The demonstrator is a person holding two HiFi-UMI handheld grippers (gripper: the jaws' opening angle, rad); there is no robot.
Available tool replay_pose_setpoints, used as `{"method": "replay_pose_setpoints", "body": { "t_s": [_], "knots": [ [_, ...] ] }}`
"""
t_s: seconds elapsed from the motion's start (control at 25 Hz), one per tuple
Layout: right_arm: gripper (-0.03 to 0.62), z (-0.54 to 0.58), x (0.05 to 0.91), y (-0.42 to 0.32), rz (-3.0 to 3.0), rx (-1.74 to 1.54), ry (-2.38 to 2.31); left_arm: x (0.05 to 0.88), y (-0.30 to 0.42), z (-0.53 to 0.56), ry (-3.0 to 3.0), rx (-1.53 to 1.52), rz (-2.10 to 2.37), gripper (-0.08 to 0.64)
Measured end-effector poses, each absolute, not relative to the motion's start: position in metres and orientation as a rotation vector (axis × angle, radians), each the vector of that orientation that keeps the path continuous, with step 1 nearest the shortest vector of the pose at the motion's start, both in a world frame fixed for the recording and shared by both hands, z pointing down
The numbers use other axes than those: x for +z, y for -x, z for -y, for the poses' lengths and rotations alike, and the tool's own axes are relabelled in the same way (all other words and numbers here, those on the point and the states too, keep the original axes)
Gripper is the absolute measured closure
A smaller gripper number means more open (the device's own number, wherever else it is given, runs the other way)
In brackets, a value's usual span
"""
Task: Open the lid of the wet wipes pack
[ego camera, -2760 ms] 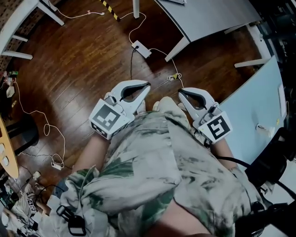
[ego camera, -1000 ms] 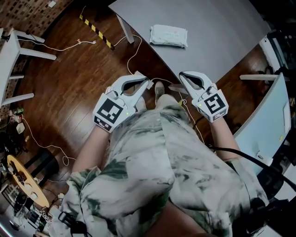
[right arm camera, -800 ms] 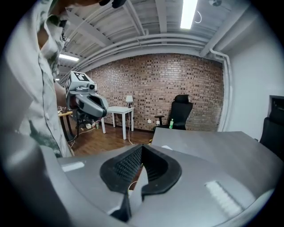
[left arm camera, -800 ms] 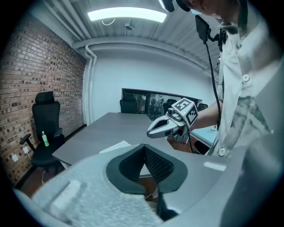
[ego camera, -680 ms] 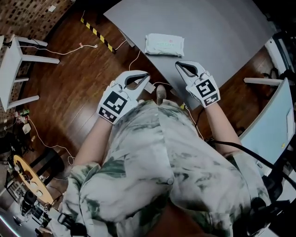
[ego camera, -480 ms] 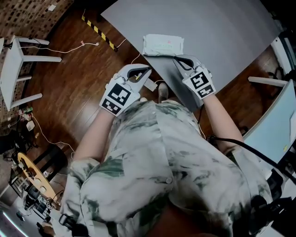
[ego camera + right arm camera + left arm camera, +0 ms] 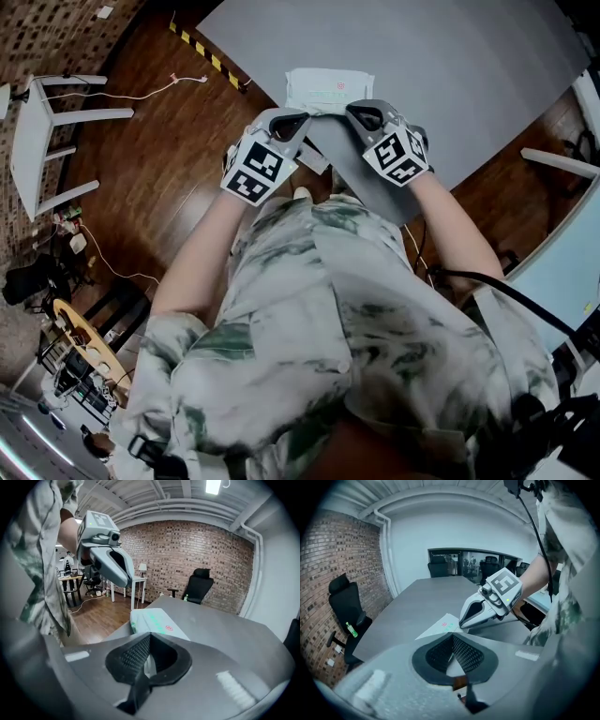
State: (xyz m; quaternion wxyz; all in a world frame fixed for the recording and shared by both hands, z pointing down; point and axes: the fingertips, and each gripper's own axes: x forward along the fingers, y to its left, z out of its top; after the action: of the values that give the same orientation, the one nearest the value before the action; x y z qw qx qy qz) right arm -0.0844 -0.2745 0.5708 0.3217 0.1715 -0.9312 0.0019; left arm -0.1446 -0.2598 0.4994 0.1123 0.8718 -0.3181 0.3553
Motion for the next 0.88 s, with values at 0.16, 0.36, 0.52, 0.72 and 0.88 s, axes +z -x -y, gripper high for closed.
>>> {"method": "replay_pose_setpoints", "body": {
  "t_s": [0.16, 0.36, 0.52, 0.72, 0.88],
  "knots": [
    [0.586, 0.266, 0.575, 0.084, 2.435, -0.056, -0.451, 0.523, 0.135, 0.266, -2.581, 1.185, 0.870, 0.557],
    [0.592, 0.266, 0.579, 0.090, 2.418, -0.096, -0.479, 0.542, 0.121, 0.279, -2.637, 1.339, 0.774, 0.557],
    [0.595, 0.268, 0.584, 0.093, 2.406, -0.085, -0.482, 0.557, 0.119, 0.285, -2.657, 1.464, 0.725, 0.546],
    [0.595, 0.267, 0.581, 0.093, 2.421, -0.078, -0.492, 0.564, 0.116, 0.283, -2.656, 1.567, 0.660, 0.466],
    [0.595, 0.268, 0.582, 0.094, 2.435, -0.068, -0.496, 0.571, 0.118, 0.288, -2.651, 1.698, 0.647, 0.469]
  ]
}}
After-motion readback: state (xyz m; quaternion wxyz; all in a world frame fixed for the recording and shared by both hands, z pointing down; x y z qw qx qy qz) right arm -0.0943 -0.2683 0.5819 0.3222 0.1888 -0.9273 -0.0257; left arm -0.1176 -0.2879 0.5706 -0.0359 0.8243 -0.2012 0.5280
